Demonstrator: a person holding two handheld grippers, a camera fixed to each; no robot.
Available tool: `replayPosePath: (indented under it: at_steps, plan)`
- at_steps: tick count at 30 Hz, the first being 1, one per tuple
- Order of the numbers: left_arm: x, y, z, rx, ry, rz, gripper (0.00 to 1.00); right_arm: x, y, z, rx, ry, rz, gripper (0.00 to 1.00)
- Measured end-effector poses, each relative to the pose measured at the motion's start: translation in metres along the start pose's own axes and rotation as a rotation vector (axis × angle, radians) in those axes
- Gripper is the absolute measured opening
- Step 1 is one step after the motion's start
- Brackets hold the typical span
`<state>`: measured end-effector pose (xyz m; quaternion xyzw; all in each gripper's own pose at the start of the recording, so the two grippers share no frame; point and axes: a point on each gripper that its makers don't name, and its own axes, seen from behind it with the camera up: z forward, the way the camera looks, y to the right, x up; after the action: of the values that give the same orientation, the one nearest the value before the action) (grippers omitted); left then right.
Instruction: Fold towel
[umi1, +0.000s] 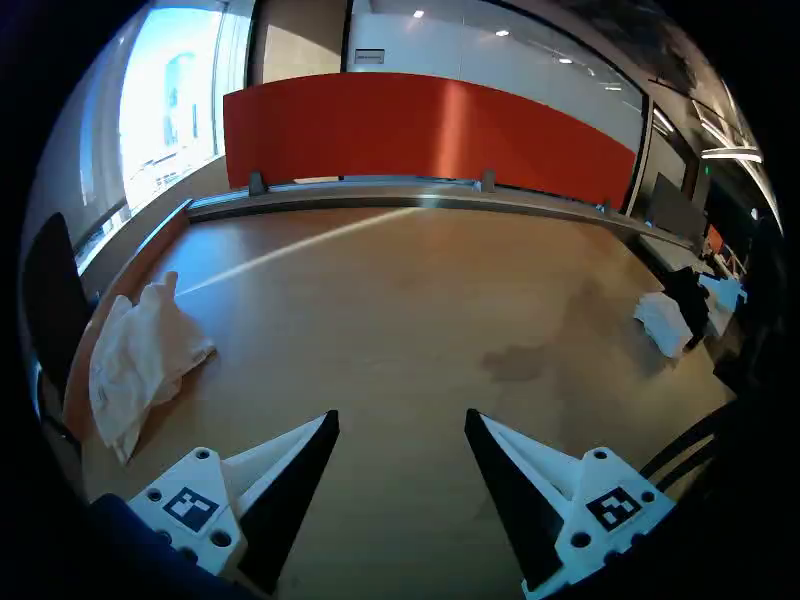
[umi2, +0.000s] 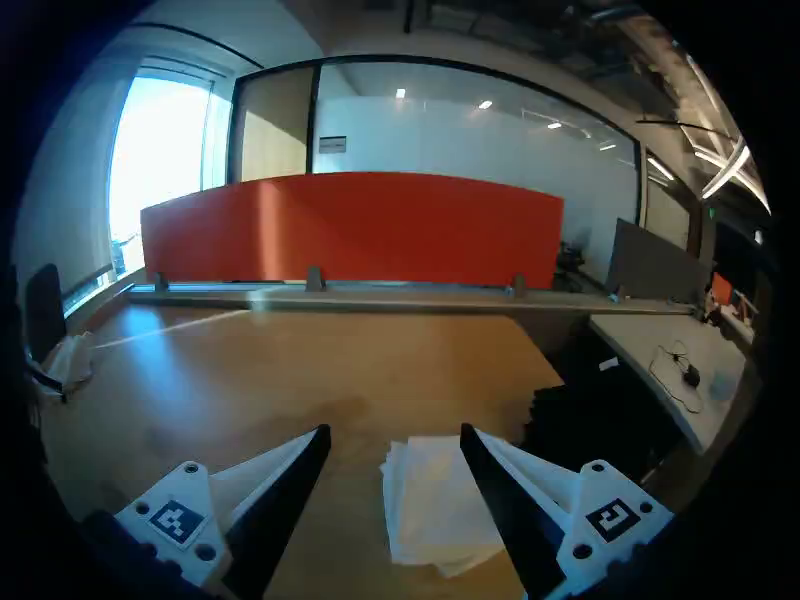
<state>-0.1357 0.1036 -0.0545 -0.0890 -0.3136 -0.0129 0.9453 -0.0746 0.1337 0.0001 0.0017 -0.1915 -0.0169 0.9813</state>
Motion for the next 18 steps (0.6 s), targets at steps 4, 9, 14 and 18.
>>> replayPosePath:
  at_steps: [4,9,14,18]
  plan:
    - [0.016,-0.005,-0.001,0.012,0.052,-0.008,0.94,0.022,0.003,-0.001,-0.024,0.068,0.026,1.0]
    - [0.044,-0.013,-0.005,0.028,0.136,-0.02,0.94,0.053,0.007,-0.006,-0.054,0.161,0.055,1.0]
    - [0.071,-0.021,-0.01,0.04,0.222,-0.041,0.94,0.07,0.004,-0.011,-0.055,0.214,0.053,1.0]
    - [0.088,-0.029,-0.013,0.057,0.273,-0.044,0.94,0.076,-0.003,-0.013,-0.048,0.221,0.048,1.0]
